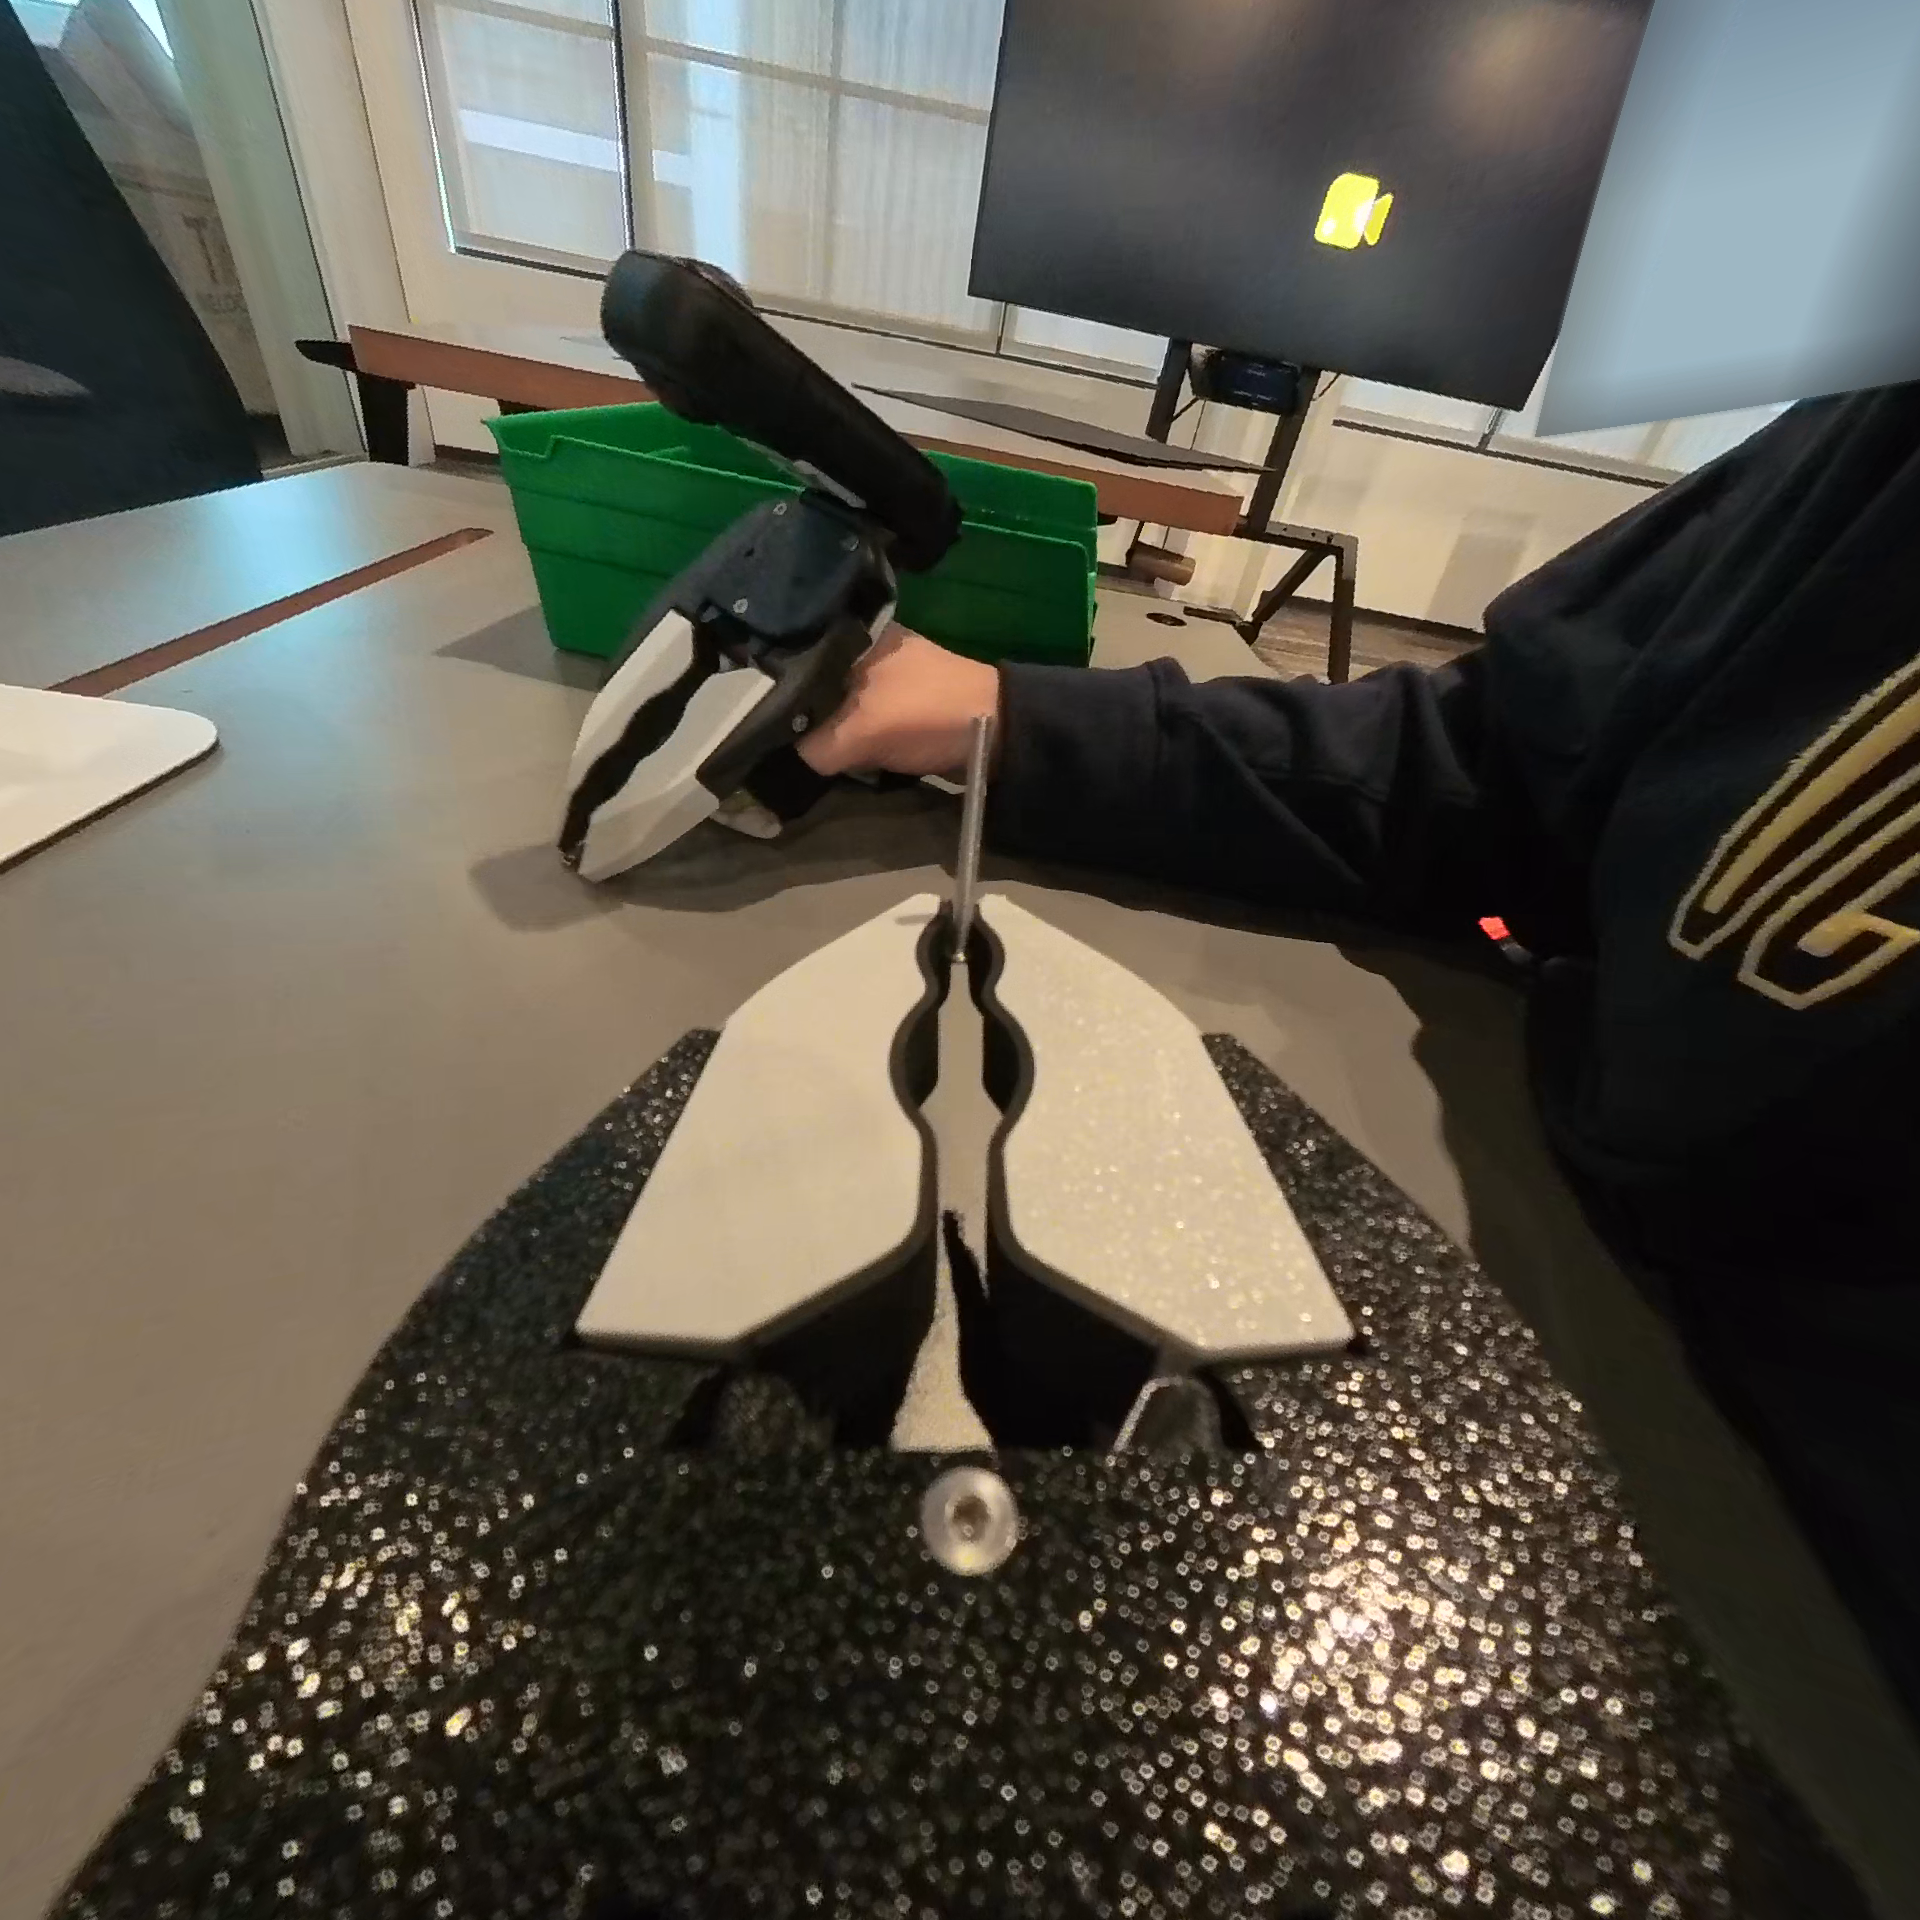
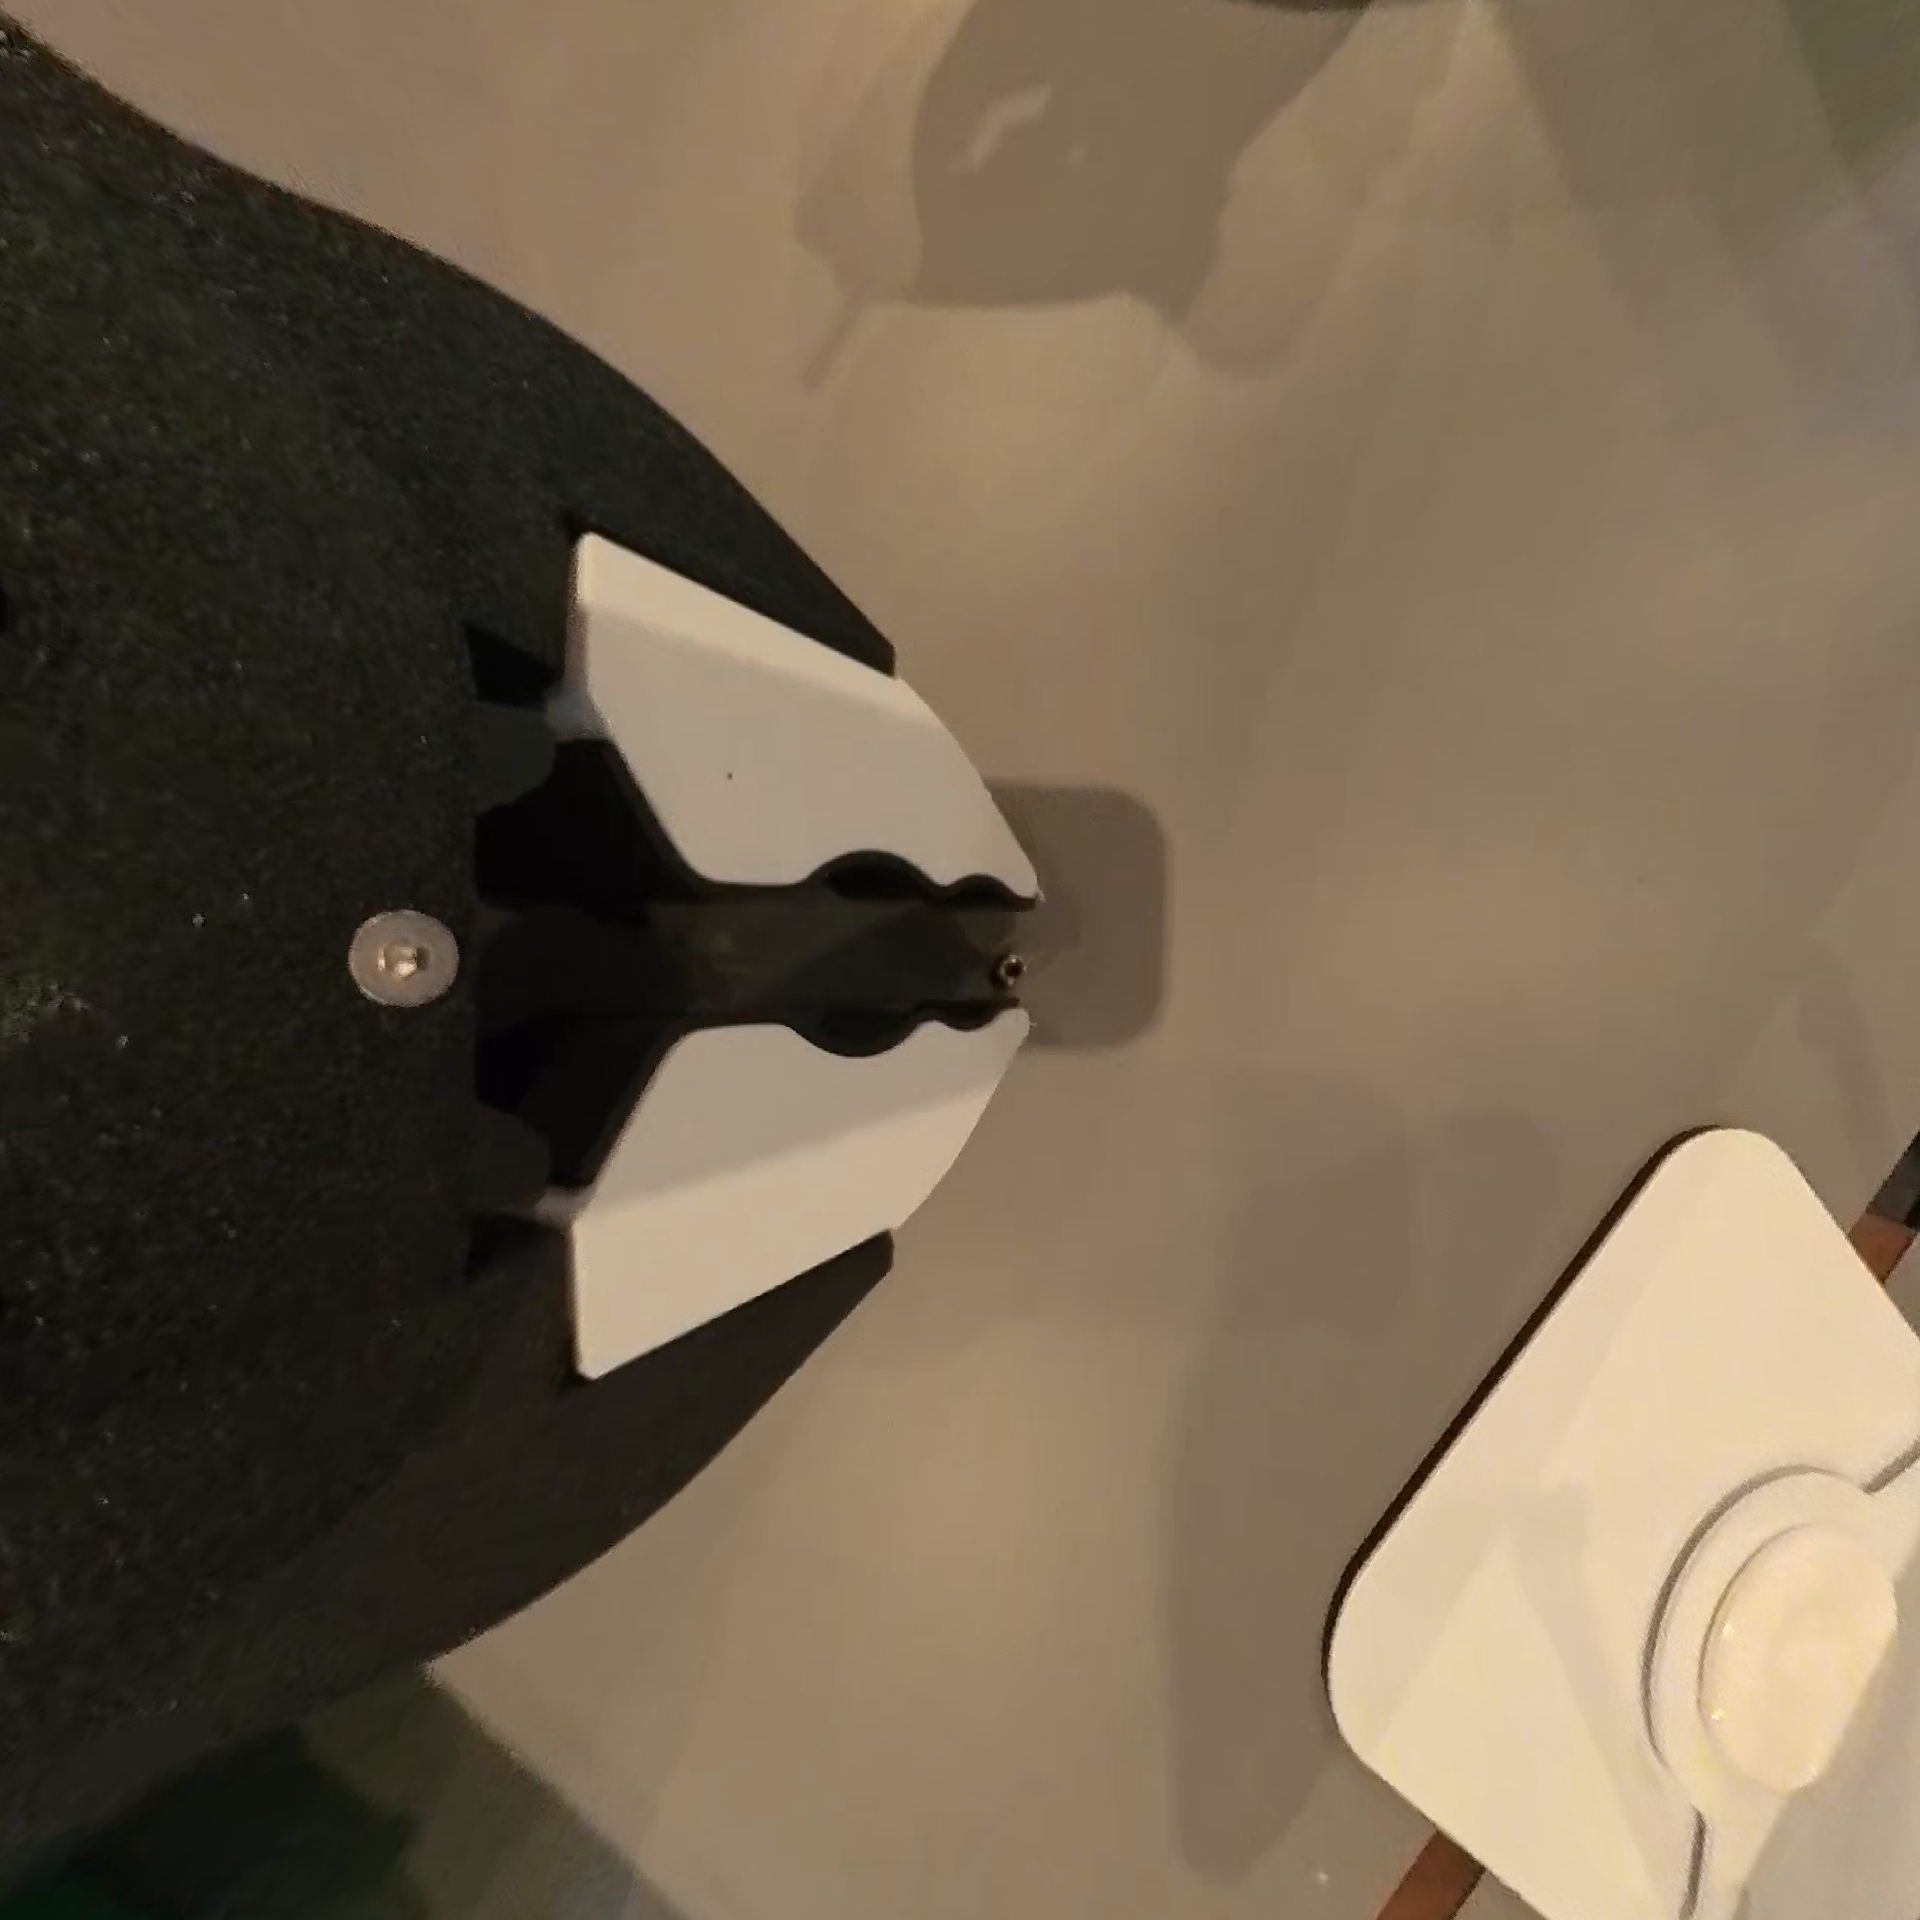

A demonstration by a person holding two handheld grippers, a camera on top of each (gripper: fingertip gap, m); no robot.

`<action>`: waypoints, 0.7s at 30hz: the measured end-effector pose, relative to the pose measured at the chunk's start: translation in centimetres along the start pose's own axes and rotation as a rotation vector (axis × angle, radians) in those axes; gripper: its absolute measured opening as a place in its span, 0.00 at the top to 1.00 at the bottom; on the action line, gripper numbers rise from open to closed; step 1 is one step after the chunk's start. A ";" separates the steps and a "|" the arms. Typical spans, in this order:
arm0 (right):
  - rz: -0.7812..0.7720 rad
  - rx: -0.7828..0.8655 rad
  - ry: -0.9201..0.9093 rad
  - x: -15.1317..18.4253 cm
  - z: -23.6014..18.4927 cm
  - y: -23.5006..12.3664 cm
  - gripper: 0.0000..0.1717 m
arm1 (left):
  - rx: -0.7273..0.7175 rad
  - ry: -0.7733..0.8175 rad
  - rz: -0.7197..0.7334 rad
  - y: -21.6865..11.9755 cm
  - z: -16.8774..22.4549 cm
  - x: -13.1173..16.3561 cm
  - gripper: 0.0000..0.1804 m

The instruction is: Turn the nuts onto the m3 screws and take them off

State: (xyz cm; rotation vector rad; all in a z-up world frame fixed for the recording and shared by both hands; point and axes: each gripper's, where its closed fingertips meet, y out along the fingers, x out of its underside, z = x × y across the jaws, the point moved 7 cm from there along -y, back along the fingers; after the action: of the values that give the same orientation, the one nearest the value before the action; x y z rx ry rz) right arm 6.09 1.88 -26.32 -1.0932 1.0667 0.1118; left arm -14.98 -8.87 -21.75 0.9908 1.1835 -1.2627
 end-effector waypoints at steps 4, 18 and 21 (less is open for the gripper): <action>0.000 0.010 -0.027 0.0 -0.2 0.0 0.95 | 0.001 -0.001 0.000 0.0 0.0 0.0 0.99; 0.044 0.012 -0.107 -0.1 -1.0 -0.3 0.98 | 0.001 -0.003 0.002 0.0 0.0 0.0 0.99; 0.086 -0.017 -0.104 -0.2 -1.2 -0.8 0.98 | 0.001 -0.003 0.003 -0.1 0.0 0.0 0.99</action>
State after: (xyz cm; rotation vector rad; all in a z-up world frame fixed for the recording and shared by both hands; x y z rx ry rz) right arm 5.63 0.66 -25.66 -1.0457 1.0214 0.2444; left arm -15.04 -8.85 -21.74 0.9907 1.1785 -1.2622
